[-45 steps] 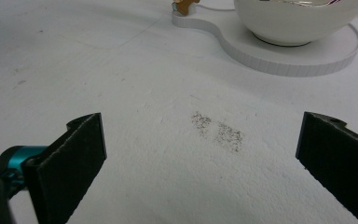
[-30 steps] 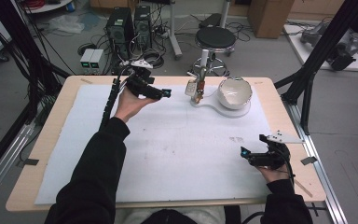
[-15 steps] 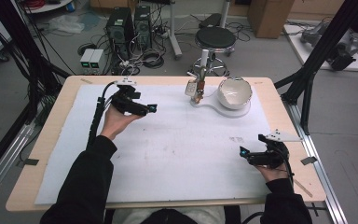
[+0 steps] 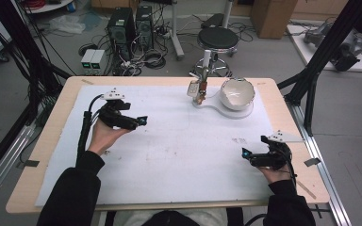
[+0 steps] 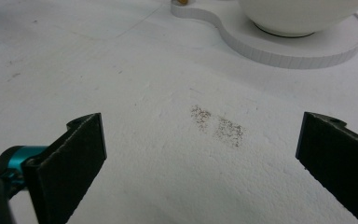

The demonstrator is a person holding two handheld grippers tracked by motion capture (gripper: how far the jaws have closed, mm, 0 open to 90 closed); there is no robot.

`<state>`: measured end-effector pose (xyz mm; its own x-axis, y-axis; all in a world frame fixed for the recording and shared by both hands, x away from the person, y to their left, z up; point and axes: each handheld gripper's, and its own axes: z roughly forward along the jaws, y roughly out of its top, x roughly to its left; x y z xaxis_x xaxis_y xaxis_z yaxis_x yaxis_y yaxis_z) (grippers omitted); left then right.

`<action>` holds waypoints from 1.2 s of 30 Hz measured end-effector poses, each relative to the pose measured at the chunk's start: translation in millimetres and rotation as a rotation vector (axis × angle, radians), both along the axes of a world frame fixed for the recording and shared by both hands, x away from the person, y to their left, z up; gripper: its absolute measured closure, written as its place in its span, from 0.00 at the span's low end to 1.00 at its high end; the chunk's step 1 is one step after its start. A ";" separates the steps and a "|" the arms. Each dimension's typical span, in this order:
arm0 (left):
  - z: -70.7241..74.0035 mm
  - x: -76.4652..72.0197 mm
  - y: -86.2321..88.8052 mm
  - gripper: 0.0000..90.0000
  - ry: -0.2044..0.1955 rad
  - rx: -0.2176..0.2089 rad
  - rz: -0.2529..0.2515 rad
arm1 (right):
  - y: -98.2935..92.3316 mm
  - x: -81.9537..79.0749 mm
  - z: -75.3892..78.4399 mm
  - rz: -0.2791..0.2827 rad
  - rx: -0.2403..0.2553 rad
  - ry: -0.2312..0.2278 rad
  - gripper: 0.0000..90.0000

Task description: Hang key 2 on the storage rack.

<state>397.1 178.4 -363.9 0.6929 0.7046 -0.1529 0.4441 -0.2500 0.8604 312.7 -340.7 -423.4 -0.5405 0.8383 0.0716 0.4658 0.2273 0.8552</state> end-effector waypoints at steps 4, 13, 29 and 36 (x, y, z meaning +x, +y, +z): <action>-6.2 -12.3 6.7 0.02 0.004 0.017 0.013 | -0.2 -0.1 0.4 -0.002 -0.002 -0.003 0.01; -15.5 -36.9 20.6 0.02 -0.006 0.038 0.037 | 1.9 0.0 0.3 0.003 -0.012 -0.004 0.01; -31.7 -67.9 42.5 0.02 -0.039 0.105 0.038 | 2.4 0.3 0.1 0.003 -0.021 -0.007 0.01; -47.7 -88.1 61.1 0.02 -0.037 0.061 0.077 | 3.9 -0.5 -0.1 0.002 -0.021 0.000 0.01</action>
<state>309.1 239.5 -411.6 0.6409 0.7631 -0.0833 0.4322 -0.2691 0.8607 312.2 -336.7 -423.4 -0.5420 0.8387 0.0537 0.4650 0.2461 0.8504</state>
